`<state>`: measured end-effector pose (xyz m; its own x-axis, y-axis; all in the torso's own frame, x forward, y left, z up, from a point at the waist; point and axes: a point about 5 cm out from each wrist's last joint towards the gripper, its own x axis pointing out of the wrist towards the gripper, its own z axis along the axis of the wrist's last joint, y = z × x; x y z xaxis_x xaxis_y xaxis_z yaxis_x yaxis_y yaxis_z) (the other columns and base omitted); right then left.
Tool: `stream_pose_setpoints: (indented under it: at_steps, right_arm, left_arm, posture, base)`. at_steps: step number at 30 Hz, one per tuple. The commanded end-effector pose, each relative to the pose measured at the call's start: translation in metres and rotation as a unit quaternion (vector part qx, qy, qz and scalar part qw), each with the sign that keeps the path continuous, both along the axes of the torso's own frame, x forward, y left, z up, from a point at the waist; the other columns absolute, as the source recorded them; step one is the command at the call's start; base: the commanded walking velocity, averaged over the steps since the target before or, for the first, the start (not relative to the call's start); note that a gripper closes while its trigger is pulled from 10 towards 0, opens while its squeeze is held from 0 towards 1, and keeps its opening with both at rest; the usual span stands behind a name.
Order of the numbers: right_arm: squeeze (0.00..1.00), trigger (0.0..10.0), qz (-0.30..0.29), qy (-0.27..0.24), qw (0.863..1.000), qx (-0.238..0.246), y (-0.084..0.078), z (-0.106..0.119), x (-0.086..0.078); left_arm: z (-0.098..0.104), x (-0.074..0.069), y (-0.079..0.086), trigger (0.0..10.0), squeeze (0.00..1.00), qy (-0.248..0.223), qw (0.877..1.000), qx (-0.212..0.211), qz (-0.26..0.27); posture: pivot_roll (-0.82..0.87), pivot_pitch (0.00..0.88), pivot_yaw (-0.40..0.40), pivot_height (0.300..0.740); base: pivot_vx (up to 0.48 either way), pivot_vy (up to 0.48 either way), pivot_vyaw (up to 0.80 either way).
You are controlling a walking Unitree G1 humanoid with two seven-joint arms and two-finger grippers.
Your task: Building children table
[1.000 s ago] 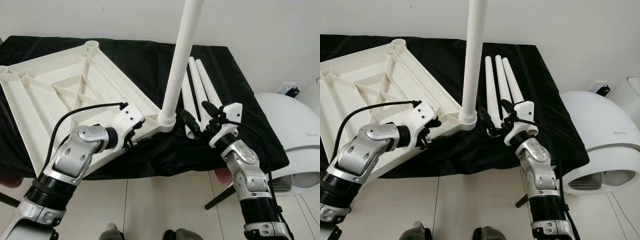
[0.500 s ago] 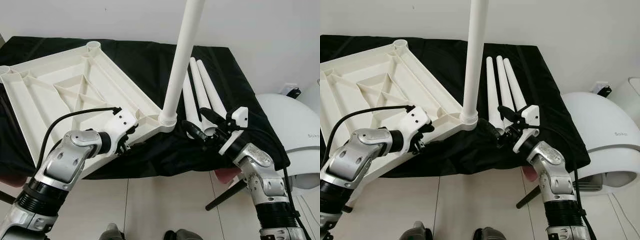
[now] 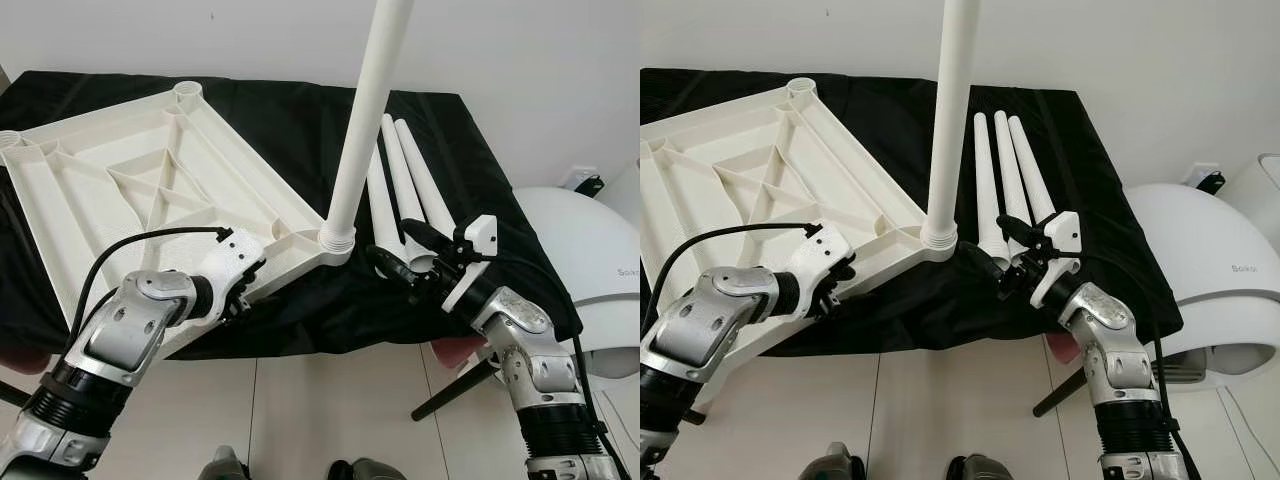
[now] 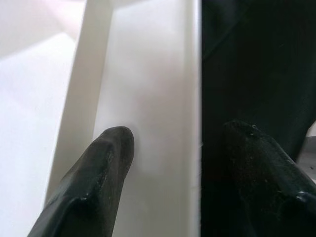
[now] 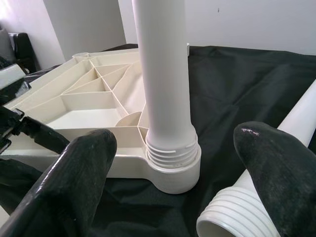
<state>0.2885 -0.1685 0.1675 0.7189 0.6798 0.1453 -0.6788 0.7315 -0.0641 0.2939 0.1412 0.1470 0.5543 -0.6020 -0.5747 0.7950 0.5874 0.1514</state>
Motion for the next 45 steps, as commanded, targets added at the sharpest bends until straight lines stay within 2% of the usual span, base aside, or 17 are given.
stream_pose_setpoints:
  at_steps: [1,2,3,4,5,6,7,26,27,28,29,32,36,37,38,39,45]
  right_arm:
    - [0.0,10.0,0.002,0.003,1.0,0.002,0.002,-0.001,-0.002]
    - [0.0,10.0,0.002,0.003,1.0,0.002,0.002,-0.001,-0.002]
    - [0.0,10.0,0.001,0.003,1.0,0.003,0.002,-0.001,-0.002]
    - [0.0,10.0,-0.001,0.002,1.0,0.003,0.002,-0.001,-0.002]
    - [0.0,10.0,-0.001,0.002,1.0,0.003,0.002,-0.001,-0.002]
    - [0.0,10.0,-0.001,0.001,1.0,0.002,0.002,-0.001,-0.002]
    - [0.0,10.0,-0.002,0.001,1.0,0.002,0.002,-0.001,-0.002]
    - [0.0,10.0,-0.017,-0.002,1.0,0.004,0.004,0.001,0.001]
    - [0.0,10.0,-0.018,-0.002,1.0,0.005,0.005,0.001,0.001]
    - [0.0,10.0,-0.018,-0.002,1.0,0.005,0.005,0.001,0.001]
    - [0.0,10.0,-0.019,-0.002,1.0,0.005,0.006,0.001,0.002]
    - [0.0,10.0,-0.022,-0.005,1.0,0.01,0.009,0.001,0.003]
    - [0.0,10.0,-0.024,-0.006,1.0,0.011,0.01,0.002,0.003]
    - [0.0,10.0,-0.026,-0.006,1.0,0.013,0.01,0.002,0.003]
    - [0.0,10.0,-0.026,-0.007,1.0,0.015,0.012,0.002,0.003]
    - [0.0,10.0,-0.026,-0.007,0.999,0.017,0.013,0.003,0.003]
    - [0.0,10.0,-0.03,-0.01,0.999,0.021,0.016,0.004,0.002]
  left_arm:
    - [-0.003,0.006,0.0,10.0,0.0,-0.008,0.999,0.011,0.038]
    - [-0.003,0.006,0.0,10.0,0.0,-0.008,0.999,0.011,0.038]
    - [-0.002,0.009,-0.001,8.6,0.0,-0.007,0.999,0.005,0.047]
    - [-0.002,0.011,-0.002,3.8,0.0,-0.008,0.998,-0.001,0.057]
    - [-0.002,0.011,-0.002,3.8,0.0,-0.008,0.998,-0.001,0.057]
    - [0.0,0.014,-0.003,0.6,0.0,-0.011,0.998,-0.008,0.066]
    - [0.001,0.016,-0.003,0.0,0.0,-0.013,0.997,-0.011,0.075]
    - [0.029,0.051,-0.022,0.0,0.0,-0.054,0.983,-0.084,0.155]
    - [0.032,0.055,-0.025,1.0,0.0,-0.059,0.981,-0.091,0.161]
    - [0.032,0.055,-0.025,1.0,0.0,-0.059,0.981,-0.091,0.161]
    - [0.034,0.059,-0.027,0.0,0.0,-0.066,0.979,-0.092,0.169]
    - [0.038,0.071,-0.034,0.3,0.0,-0.079,0.975,-0.099,0.184]
    - [0.039,0.073,-0.036,0.3,0.0,-0.081,0.974,-0.1,0.186]
    - [0.039,0.075,-0.037,2.4,0.0,-0.083,0.973,-0.1,0.19]
    - [0.039,0.079,-0.038,2.8,0.0,-0.089,0.972,-0.096,0.197]
    - [0.038,0.083,-0.041,10.0,0.0,-0.091,0.97,-0.094,0.204]
    - [0.036,0.088,-0.052,10.0,0.0,-0.093,0.97,-0.09,0.205]
  posture:
    - [-0.01,0.058,-0.011,0.74]
    - [-0.01,0.058,-0.011,0.74]
    - [-0.01,0.056,-0.011,0.74]
    - [-0.01,0.055,-0.01,0.74]
    - [-0.01,0.055,-0.01,0.74]
    - [-0.02,0.054,-0.009,0.74]
    - [-0.02,0.051,-0.009,0.74]
    - [-0.01,0.047,0.001,0.74]
    - [-0.01,0.049,0.0,0.74]
    - [-0.01,0.049,0.0,0.74]
    - [-0.01,0.049,-0.001,0.74]
    - [-0.01,0.053,-0.001,0.74]
    - [-0.01,0.053,-0.001,0.74]
    - [-0.01,0.053,-0.001,0.74]
    - [-0.01,0.057,0.0,0.74]
    - [-0.01,0.059,0.001,0.74]
    - [-0.02,0.065,0.009,0.74]
  base:
    - [0.0,0.0,0.0]
    - [0.0,0.0,0.0]
    - [0.0,0.0,0.0]
    - [0.0,0.0,0.0]
    - [0.0,0.0,0.0]
    - [0.0,0.0,0.0]
    - [0.0,0.0,0.0]
    - [0.0,0.0,0.0]
    - [0.0,0.0,0.0]
    - [0.0,0.0,0.0]
    - [0.0,0.0,0.0]
    - [0.0,0.0,0.0]
    - [0.0,0.0,0.0]
    - [0.0,0.0,0.0]
    - [0.0,0.0,0.0]
    - [0.0,0.0,0.0]
    - [0.0,0.0,0.0]
